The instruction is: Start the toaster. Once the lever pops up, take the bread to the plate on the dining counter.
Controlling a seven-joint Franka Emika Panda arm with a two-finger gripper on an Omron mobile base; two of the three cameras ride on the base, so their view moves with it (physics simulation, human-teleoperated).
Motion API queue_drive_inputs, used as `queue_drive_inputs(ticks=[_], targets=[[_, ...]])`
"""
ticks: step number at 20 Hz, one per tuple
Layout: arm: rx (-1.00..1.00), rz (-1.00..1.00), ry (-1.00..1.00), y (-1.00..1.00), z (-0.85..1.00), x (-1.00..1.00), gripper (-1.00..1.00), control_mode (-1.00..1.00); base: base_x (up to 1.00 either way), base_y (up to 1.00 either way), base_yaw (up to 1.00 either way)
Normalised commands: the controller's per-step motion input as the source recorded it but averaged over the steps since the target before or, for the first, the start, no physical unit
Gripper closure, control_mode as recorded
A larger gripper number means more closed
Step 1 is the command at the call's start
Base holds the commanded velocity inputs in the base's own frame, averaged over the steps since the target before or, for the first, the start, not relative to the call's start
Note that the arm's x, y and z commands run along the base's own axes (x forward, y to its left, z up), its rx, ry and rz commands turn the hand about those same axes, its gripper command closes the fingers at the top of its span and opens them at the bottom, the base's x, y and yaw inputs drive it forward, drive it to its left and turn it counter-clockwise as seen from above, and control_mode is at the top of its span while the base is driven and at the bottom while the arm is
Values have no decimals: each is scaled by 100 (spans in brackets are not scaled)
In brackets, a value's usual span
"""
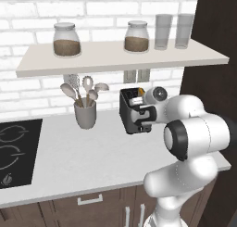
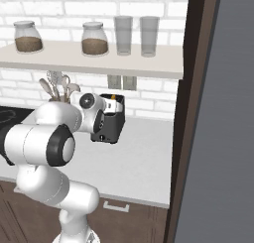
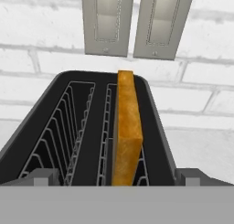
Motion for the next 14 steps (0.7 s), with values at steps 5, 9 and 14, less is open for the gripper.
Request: queue_drive_inputs(ticks=[5,9,14], targets=[[3,0,0,-2,0,15,-100,-100,0,0,0],[4,0,0,-8,0,7,-100,-100,0,0,0],[2,0,0,-11,0,0,-100,-100,0,0,0]])
